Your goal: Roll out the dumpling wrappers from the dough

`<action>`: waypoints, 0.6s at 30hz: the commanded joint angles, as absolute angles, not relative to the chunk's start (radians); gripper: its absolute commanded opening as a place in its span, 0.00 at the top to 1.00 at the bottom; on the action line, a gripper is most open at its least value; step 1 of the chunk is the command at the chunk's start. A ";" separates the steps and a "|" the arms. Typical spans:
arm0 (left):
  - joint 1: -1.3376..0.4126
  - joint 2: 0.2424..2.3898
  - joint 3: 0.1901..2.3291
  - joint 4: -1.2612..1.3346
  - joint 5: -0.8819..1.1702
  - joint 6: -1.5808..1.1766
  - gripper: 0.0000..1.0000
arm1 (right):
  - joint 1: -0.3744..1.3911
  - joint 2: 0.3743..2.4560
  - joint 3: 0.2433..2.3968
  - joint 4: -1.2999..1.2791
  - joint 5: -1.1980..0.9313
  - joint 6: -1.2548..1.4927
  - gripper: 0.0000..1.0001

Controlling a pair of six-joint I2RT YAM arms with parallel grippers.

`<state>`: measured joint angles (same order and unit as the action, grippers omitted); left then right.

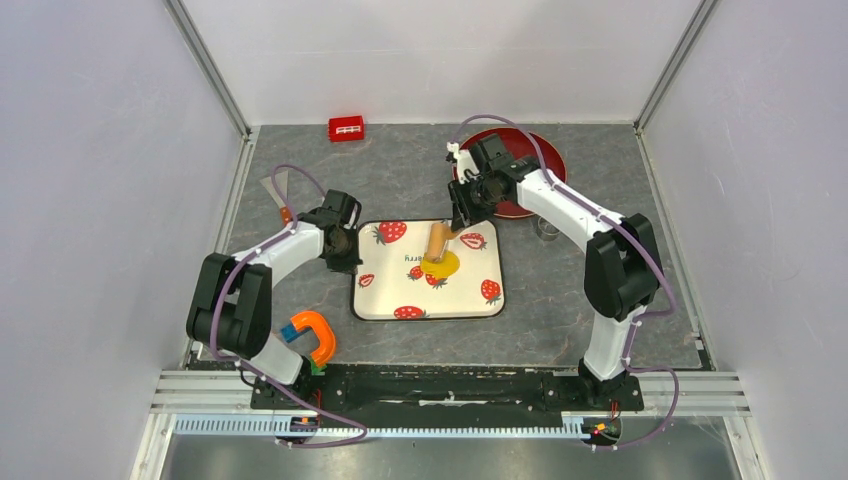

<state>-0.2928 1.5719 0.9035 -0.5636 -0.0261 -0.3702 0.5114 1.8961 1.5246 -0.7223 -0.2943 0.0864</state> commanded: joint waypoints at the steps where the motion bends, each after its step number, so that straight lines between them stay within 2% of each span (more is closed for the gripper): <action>1: -0.314 1.605 0.839 -0.639 -0.046 -0.358 0.98 | 0.573 2.060 1.373 -0.776 -0.095 0.036 1.00; 10: -0.334 1.604 0.834 -0.640 -0.057 -0.367 0.98 | 0.612 2.095 1.395 -0.780 -0.036 0.009 1.00; 18: -0.346 1.599 0.824 -0.640 -0.071 -0.383 0.98 | 0.607 1.981 1.552 -0.743 -0.182 -0.023 1.00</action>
<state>-0.3244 1.5566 0.8867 -0.5472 -0.0738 -0.3710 0.6159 1.9568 1.5463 -0.5442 -0.3305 0.0998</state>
